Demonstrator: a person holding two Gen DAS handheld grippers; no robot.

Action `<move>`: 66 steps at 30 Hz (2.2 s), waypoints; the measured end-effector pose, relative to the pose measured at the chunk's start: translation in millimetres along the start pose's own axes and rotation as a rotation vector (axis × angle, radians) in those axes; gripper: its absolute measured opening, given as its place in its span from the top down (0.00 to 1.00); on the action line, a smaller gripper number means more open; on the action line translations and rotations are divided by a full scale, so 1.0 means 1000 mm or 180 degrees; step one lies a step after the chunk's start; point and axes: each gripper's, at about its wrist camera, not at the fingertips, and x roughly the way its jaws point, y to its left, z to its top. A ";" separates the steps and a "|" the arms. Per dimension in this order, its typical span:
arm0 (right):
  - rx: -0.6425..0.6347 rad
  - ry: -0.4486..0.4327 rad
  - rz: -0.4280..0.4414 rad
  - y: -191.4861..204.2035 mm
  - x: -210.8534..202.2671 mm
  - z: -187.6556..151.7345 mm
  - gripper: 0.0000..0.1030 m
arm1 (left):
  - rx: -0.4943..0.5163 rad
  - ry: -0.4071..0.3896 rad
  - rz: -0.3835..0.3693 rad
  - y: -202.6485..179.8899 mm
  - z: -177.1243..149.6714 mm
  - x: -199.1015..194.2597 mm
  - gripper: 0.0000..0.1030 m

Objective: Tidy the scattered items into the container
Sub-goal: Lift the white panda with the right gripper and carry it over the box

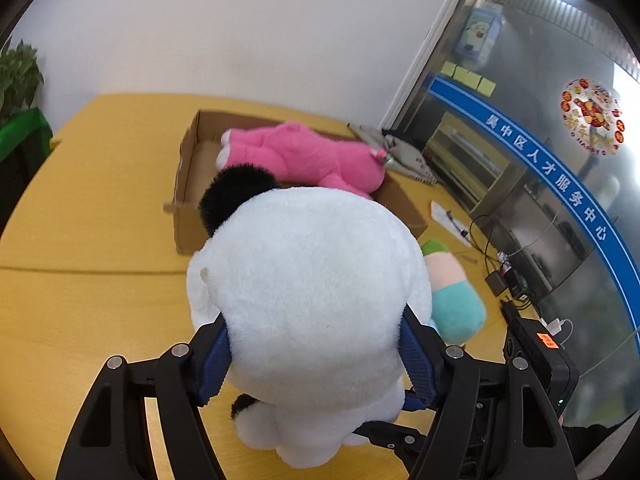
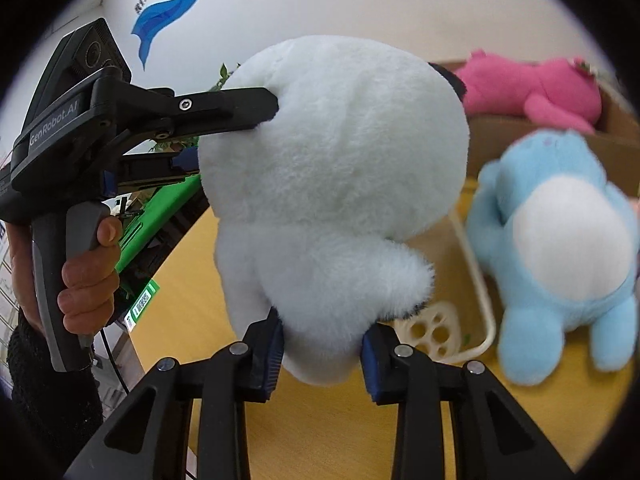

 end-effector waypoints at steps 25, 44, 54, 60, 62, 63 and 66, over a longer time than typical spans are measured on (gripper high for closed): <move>-0.0538 -0.0690 -0.0546 -0.017 0.003 0.076 0.70 | 0.0510 -0.0546 -0.0157 -0.049 0.073 -0.018 0.25; -0.0461 -0.0562 -0.0543 -0.067 0.101 0.187 0.70 | 0.0540 -0.0367 -0.0051 0.020 0.183 0.080 0.25; 0.0053 0.0003 -0.0412 -0.119 0.222 0.222 0.70 | 0.0162 0.0208 0.0148 0.091 0.194 0.188 0.24; 0.0189 0.0356 -0.0493 -0.124 0.261 0.194 0.70 | -0.0076 0.0363 -0.0112 0.120 0.167 0.209 0.23; 0.0219 0.0350 -0.0522 -0.124 0.258 0.191 0.70 | -0.0100 0.0369 -0.0161 0.122 0.166 0.207 0.23; 0.0213 0.0352 -0.0538 -0.122 0.257 0.189 0.70 | -0.0102 0.0390 -0.0171 0.124 0.164 0.206 0.22; 0.0224 0.0371 -0.0557 -0.117 0.255 0.185 0.70 | -0.0133 0.0453 -0.0113 0.135 0.161 0.211 0.21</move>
